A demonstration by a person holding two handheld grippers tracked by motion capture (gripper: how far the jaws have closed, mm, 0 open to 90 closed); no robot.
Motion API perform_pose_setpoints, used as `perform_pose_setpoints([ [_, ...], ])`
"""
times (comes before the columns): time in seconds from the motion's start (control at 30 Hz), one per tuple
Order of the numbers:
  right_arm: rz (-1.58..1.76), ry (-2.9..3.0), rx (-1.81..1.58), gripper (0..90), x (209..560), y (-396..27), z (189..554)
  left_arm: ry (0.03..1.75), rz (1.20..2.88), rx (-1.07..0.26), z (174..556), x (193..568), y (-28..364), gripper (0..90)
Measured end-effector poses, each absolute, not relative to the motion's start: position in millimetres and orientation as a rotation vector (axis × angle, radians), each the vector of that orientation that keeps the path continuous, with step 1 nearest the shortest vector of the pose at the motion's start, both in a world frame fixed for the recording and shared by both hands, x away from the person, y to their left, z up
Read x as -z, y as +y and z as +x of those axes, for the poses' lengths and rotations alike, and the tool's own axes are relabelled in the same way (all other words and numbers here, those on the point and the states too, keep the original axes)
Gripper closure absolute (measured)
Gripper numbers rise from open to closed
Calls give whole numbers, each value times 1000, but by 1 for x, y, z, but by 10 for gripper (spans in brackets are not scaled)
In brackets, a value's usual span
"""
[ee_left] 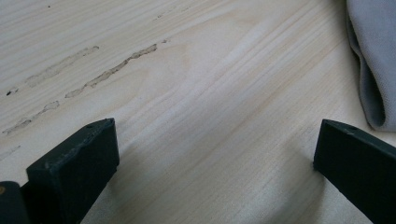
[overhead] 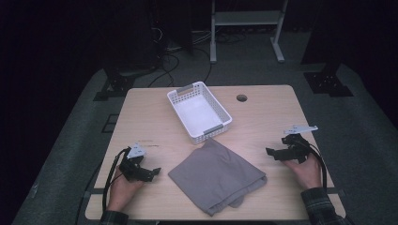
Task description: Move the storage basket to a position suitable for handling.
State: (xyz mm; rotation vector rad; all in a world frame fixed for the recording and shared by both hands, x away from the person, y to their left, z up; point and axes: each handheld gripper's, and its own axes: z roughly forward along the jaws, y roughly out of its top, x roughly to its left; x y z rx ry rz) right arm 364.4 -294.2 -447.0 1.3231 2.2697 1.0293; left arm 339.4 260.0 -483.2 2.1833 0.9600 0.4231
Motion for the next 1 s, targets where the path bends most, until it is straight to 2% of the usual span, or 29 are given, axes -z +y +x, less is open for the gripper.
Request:
perform_pose_setpoints([
  [0.63, 1272, 2313, -1081, 160, 434, -272, 379, 966, 2182, -426, 339, 483, 260, 0],
  [1.0, 1229, 2348, -1139, 286, 421, -254, 394, 966, 2182, -426, 339, 483, 260, 0],
])
